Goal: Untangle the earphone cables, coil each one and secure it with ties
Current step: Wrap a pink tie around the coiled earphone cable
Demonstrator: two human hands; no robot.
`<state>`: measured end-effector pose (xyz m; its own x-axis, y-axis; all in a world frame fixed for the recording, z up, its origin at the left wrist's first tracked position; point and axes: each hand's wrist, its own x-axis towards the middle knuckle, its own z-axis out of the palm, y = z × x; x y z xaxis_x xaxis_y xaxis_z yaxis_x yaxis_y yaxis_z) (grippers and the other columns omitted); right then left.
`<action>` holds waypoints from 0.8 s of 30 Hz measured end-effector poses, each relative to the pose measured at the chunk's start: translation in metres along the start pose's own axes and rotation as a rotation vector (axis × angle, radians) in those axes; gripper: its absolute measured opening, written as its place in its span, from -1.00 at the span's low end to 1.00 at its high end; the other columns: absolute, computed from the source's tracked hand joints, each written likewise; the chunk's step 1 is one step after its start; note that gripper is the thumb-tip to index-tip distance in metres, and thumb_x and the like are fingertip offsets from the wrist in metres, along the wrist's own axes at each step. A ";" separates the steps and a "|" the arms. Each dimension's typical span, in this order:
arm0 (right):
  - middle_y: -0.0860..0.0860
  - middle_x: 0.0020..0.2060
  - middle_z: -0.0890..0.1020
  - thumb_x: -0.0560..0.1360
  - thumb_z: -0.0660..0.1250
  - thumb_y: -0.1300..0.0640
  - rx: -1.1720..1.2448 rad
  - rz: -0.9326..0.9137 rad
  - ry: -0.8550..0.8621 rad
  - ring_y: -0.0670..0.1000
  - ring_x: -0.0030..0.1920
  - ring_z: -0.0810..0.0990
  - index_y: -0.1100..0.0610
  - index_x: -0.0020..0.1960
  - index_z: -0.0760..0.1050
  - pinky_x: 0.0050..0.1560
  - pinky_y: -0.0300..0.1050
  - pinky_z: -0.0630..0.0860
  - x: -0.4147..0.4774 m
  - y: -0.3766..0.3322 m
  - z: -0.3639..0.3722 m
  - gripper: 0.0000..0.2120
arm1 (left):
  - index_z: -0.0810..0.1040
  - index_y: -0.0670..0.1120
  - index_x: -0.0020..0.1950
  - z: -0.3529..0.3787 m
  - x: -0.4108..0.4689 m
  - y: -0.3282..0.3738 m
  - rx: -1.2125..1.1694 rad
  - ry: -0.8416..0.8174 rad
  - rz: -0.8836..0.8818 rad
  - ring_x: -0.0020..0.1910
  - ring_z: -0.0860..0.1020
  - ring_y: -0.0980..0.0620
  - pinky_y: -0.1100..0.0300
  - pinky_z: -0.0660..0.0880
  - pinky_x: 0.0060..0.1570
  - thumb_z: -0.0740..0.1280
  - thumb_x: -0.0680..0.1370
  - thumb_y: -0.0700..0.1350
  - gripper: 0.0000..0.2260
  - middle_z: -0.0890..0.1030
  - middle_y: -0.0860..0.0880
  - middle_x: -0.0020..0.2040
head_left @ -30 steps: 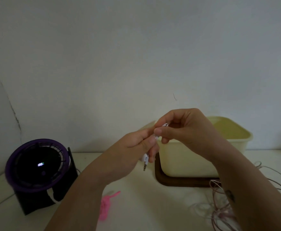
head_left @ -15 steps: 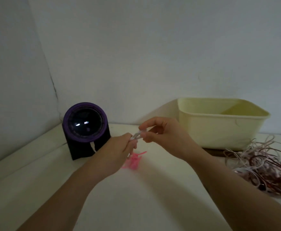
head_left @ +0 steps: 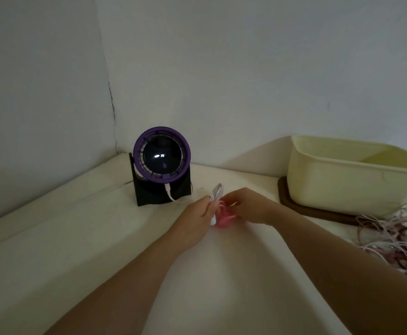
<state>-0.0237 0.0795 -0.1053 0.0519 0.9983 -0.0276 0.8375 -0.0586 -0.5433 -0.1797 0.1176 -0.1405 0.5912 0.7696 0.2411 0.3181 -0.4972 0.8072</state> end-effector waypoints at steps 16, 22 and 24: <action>-0.12 -0.45 0.58 0.42 0.42 0.19 0.008 -0.050 -0.052 -0.20 -0.46 0.47 -0.10 -0.30 0.57 -0.30 -0.35 0.38 -0.019 0.012 -0.015 -0.78 | 0.28 0.00 -0.29 0.011 -0.001 0.003 0.068 -0.051 0.087 -0.37 0.34 0.13 0.25 0.24 -0.35 0.13 0.64 -0.01 -0.71 0.38 0.09 -0.36; -0.05 -0.28 0.60 0.42 0.38 0.02 -0.307 -0.180 0.071 -0.15 -0.37 0.45 0.05 -0.18 0.55 -0.37 -0.43 0.25 -0.019 0.002 0.002 -0.90 | 0.40 -0.14 -0.16 0.011 -0.004 0.002 0.099 -0.073 0.096 -0.28 0.45 0.00 0.11 0.37 -0.23 0.10 0.64 -0.04 -0.74 0.53 -0.10 -0.24; -0.06 -0.31 0.54 0.44 0.35 0.06 -0.332 -0.196 0.056 -0.16 -0.37 0.43 0.00 -0.19 0.49 -0.37 -0.41 0.21 -0.019 0.002 0.002 -0.94 | 0.41 -0.12 -0.15 0.011 -0.004 0.003 0.093 -0.082 0.094 -0.26 0.46 0.02 0.12 0.38 -0.21 0.10 0.64 -0.05 -0.76 0.56 -0.10 -0.21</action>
<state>-0.0243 0.0601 -0.1075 -0.1048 0.9894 0.1002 0.9646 0.1256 -0.2321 -0.1731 0.1087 -0.1449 0.6787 0.6847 0.2655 0.3234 -0.6033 0.7290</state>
